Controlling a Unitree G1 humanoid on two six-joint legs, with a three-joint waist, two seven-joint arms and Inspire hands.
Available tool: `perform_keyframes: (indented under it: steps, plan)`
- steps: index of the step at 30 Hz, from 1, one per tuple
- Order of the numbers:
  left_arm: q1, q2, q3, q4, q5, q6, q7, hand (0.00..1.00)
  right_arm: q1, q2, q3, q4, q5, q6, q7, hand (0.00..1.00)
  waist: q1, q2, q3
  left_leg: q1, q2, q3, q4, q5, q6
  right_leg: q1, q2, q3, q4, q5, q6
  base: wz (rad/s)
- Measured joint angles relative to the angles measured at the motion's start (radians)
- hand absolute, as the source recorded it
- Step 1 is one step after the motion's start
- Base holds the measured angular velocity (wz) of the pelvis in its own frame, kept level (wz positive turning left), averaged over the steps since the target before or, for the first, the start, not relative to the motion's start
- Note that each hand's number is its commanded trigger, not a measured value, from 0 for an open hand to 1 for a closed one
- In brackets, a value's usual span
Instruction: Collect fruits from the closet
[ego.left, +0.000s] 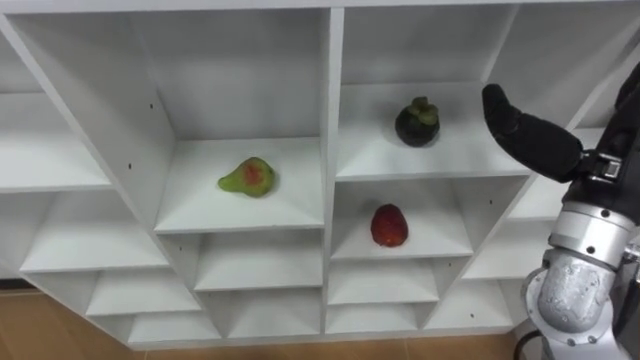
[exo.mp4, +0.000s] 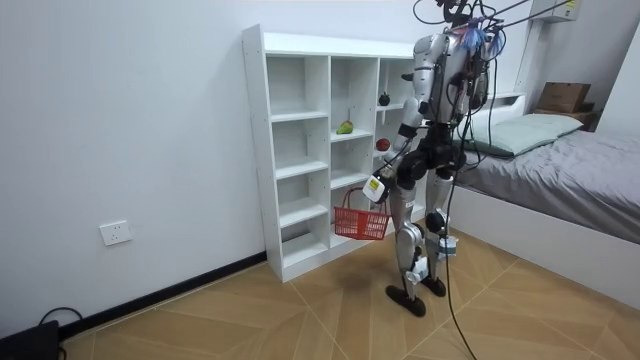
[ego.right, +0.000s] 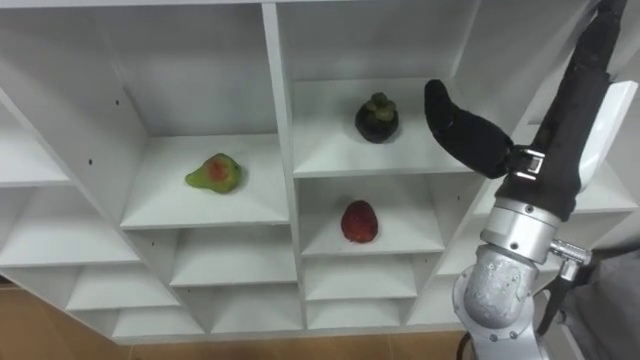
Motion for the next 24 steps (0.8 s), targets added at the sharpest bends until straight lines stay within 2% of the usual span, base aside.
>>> perform_keyframes:
  steps: [19, 24]
  plan:
    - [-0.035, -0.001, -0.047, -0.003, -0.011, -0.003, -0.02, 1.0, 0.004, 0.024, 0.015, 0.0, -0.082, 0.01, -0.007, 0.0, 0.001, 0.007, -0.0014, -0.001, 0.0, 0.001, 0.0, 0.0, 0.0, -0.007, 0.001, 0.005, 0.0, 0.0, 0.0, -0.01]
    - [-0.038, -0.001, -0.051, -0.003, -0.009, -0.004, -0.027, 1.0, 0.004, 0.026, 0.029, -0.025, -0.082, 0.032, -0.006, 0.0, 0.001, 0.01, -0.0026, -0.001, 0.0, 0.002, 0.0, 0.0, 0.0, -0.008, 0.002, 0.008, 0.0, 0.0, -0.001, -0.03]
